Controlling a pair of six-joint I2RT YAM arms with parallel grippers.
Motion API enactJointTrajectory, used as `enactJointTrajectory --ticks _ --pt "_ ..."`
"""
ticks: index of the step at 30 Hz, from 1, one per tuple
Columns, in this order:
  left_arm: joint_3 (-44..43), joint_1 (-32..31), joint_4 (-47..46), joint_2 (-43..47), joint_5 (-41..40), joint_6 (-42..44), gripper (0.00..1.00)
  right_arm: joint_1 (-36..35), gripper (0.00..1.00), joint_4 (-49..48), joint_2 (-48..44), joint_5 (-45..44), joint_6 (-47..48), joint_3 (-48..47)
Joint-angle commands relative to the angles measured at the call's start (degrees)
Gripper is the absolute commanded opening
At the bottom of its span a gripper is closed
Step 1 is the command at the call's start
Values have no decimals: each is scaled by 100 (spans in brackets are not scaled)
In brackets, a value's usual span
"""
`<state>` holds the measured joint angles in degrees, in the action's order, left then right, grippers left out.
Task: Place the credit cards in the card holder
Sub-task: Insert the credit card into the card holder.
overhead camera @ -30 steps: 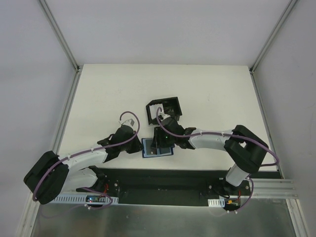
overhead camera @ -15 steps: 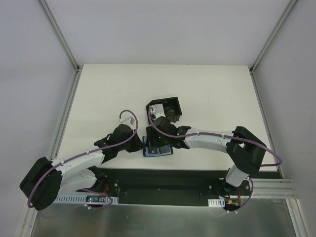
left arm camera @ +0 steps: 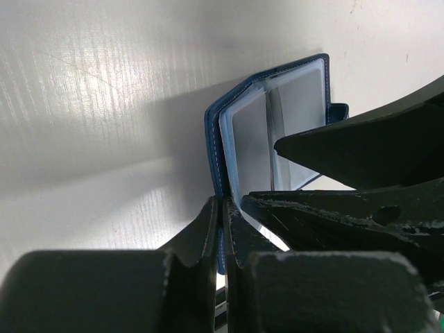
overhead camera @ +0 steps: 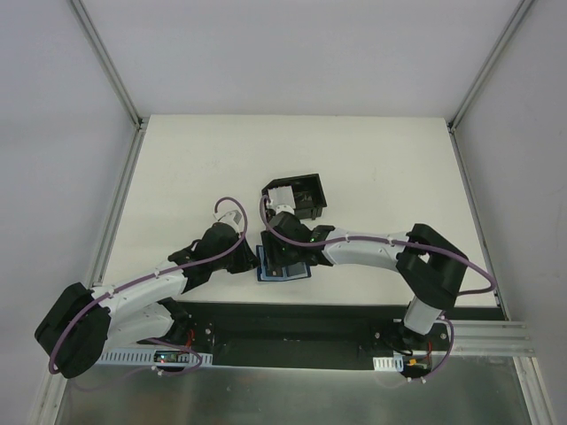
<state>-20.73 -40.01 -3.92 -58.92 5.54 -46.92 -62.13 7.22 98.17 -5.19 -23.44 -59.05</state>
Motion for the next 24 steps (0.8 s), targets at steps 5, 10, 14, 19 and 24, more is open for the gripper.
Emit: enactJointTrajectory --ticks 5,10,14,19,24 --pt "-159 37 -3 108 26 104 0 -54 56 60 9 -96 50 -274" --pt "-159 37 -12 100 26 112 0 -54 58 51 44 -105 59 -274" --pt "-177 37 -12 100 35 104 0 -71 58 130 220 -96 24 -344" --pt "-168 37 -12 126 26 104 0 -97 59 349 308 -201 85 -476" --pt "-194 46 -3 117 26 112 0 -299 62 727 396 -570 208 -801"
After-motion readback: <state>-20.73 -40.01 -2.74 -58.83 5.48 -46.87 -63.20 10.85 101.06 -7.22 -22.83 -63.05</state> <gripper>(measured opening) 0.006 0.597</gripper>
